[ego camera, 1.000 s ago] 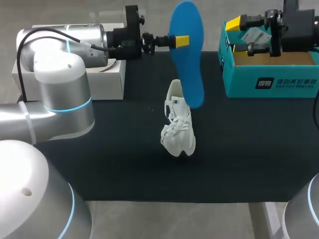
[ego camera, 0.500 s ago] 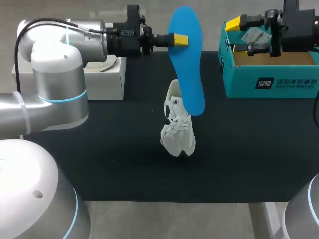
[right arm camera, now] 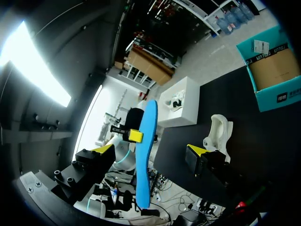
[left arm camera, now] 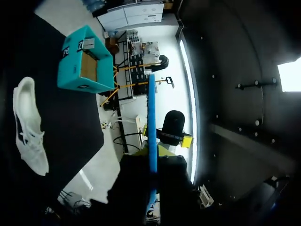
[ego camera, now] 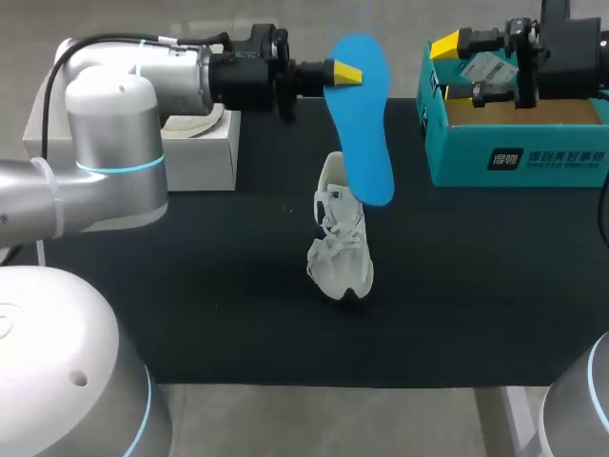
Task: Take the shoe out of the shoebox, open the shoe tongue, remove and reinsert the insole, then place the shoe into the shoebox
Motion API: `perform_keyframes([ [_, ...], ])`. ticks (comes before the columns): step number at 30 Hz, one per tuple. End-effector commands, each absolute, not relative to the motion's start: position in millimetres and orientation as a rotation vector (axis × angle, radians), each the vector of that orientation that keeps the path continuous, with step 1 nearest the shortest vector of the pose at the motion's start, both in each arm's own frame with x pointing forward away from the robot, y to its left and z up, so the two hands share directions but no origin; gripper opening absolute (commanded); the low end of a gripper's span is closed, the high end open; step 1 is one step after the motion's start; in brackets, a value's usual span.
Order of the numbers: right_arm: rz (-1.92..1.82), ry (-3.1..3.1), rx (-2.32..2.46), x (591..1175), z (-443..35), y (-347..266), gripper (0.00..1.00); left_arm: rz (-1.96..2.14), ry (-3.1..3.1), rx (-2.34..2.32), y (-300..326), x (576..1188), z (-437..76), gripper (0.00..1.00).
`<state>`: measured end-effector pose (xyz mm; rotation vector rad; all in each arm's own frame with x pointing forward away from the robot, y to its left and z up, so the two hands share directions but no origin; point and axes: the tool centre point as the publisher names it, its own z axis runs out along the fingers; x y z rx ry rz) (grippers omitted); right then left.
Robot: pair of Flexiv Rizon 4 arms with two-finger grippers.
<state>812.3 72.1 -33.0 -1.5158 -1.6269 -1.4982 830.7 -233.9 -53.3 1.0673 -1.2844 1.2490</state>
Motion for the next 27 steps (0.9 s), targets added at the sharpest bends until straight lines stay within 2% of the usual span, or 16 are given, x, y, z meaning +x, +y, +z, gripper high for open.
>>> perform_keyframes([
  [1, -1.497, -1.627, -1.52, 813, -33, 73, 1.0, 1.054, -1.042, 1.084, -234, 836, -55, 0.0],
  [11, -1.497, -1.627, -1.52, 813, -33, 73, 1.0, 1.194, -1.175, 0.963, -239, 834, -69, 0.0],
  [27, -1.497, -1.627, -1.52, 813, -33, 73, 1.0, 1.156, -1.19, 0.978, -240, 836, -68, 0.0],
])
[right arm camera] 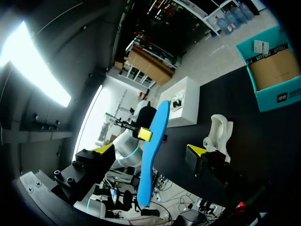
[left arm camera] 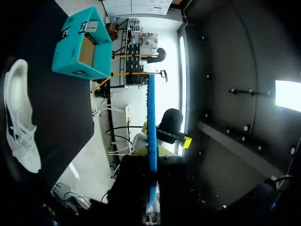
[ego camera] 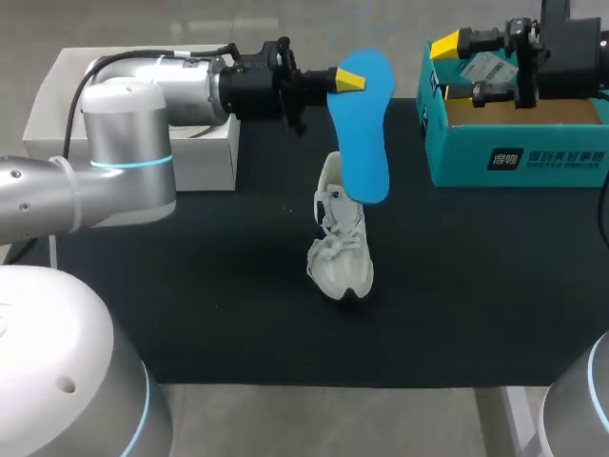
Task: Take the shoe out of the shoebox, open the shoe tongue, remove and reinsert the insole, then place the shoe into the shoebox
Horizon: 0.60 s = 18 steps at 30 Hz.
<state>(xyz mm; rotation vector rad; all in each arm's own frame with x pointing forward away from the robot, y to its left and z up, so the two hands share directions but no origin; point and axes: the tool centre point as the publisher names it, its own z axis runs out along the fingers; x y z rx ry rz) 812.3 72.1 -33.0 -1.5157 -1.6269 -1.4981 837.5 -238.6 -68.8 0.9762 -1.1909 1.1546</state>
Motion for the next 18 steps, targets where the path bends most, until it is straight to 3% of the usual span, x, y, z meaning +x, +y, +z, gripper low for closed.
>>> perform_keyframes([
  [1, -1.497, -1.627, -1.52, 813, -33, 73, 1.0, 1.158, -1.193, 0.982, -240, 837, -69, 0.0],
  [14, -1.497, -1.627, -1.52, 813, -33, 73, 1.0, 1.147, -1.187, 1.001, -242, 836, -70, 0.0],
  [18, -1.271, -1.696, -1.704, 815, -24, 84, 1.0, 1.167, -1.201, 1.012, -243, 841, -71, 0.0],
])
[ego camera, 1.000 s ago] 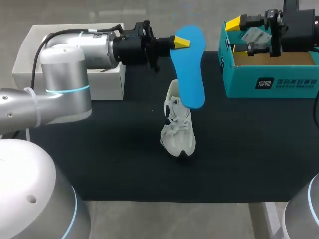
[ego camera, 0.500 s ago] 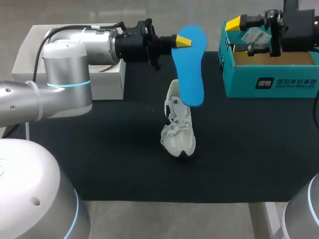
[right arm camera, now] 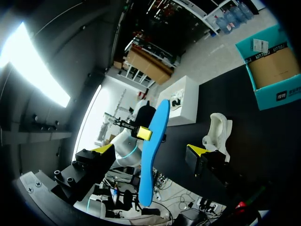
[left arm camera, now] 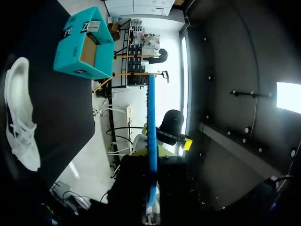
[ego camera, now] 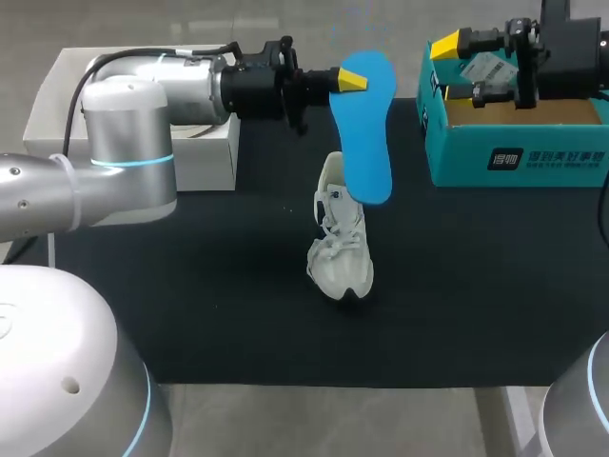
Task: Take the shoe out of the shoebox, open the shoe tongue, remove and reinsert the insole, then place the shoe into the shoebox
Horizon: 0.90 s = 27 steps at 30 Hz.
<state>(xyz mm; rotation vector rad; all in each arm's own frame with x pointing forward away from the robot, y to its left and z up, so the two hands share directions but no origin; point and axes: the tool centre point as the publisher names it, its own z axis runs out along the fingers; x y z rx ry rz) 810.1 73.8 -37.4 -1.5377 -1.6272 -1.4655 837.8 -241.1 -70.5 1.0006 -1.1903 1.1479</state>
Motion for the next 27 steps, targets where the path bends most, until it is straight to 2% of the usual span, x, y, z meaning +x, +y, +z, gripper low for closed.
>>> perform_keyframes([
  [1, -1.238, -1.704, -1.739, 815, -21, 86, 1.0, 1.168, -1.205, 1.012, -244, 843, -71, 0.0],
  [15, -0.72, -1.998, -2.086, 821, 21, 137, 1.0, 1.179, -1.255, 1.073, -248, 859, -77, 0.0],
  [27, -0.444, -2.162, -2.233, 811, 37, 141, 1.0, 1.138, -1.207, 1.12, -249, 874, -83, 0.0],
])
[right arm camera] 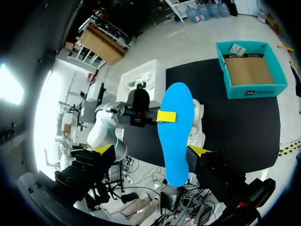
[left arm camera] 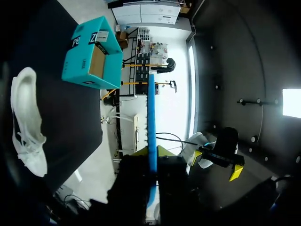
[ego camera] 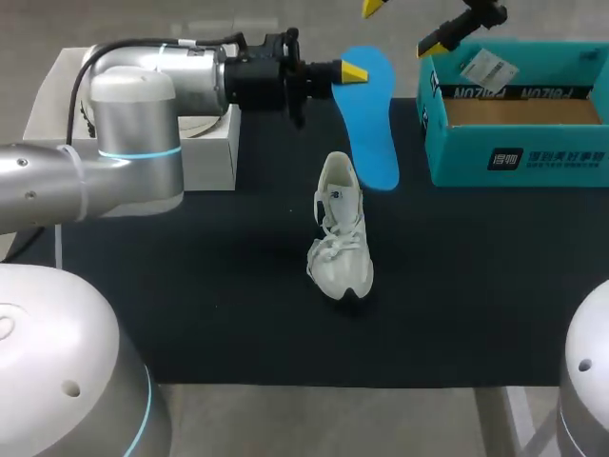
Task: Take the shoe out of the shoebox, open the shoe tongue, remove and reinsert the insole, then place the shoe into the shoebox
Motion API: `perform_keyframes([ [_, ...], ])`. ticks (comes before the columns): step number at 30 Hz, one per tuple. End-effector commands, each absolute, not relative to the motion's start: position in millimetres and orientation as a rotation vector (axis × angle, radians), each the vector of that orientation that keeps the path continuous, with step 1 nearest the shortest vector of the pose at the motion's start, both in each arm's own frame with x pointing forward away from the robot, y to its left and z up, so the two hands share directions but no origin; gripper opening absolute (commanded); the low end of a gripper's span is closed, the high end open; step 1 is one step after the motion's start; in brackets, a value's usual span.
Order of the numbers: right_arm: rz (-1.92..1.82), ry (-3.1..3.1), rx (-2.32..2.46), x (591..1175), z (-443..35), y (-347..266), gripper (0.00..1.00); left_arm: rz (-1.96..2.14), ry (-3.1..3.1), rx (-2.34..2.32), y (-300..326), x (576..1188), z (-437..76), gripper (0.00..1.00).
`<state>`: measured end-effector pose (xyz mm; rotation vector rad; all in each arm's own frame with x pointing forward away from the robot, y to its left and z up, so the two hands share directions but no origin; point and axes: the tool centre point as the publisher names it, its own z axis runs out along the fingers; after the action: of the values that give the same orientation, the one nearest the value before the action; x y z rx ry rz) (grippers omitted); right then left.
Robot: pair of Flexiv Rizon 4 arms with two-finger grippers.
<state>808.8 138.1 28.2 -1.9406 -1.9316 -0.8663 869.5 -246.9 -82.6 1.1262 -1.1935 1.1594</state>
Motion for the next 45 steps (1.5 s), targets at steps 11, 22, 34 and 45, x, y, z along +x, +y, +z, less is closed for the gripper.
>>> perform_keyframes([
  [11, -0.22, -2.16, -2.396, 804, 31, 140, 1.0, 1.154, -1.152, 1.198, -248, 879, -85, 0.0],
  [22, -0.087, -2.247, -2.401, 813, 4, 156, 1.0, 1.143, -1.125, 1.207, -248, 880, -82, 0.0],
  [34, -0.128, -2.182, -2.417, 812, -8, 153, 1.0, 1.141, -1.137, 1.217, -246, 878, -81, 0.0],
  [45, -0.141, -2.176, -2.421, 812, -10, 152, 1.0, 1.125, -1.148, 1.237, -245, 876, -81, 0.0],
])
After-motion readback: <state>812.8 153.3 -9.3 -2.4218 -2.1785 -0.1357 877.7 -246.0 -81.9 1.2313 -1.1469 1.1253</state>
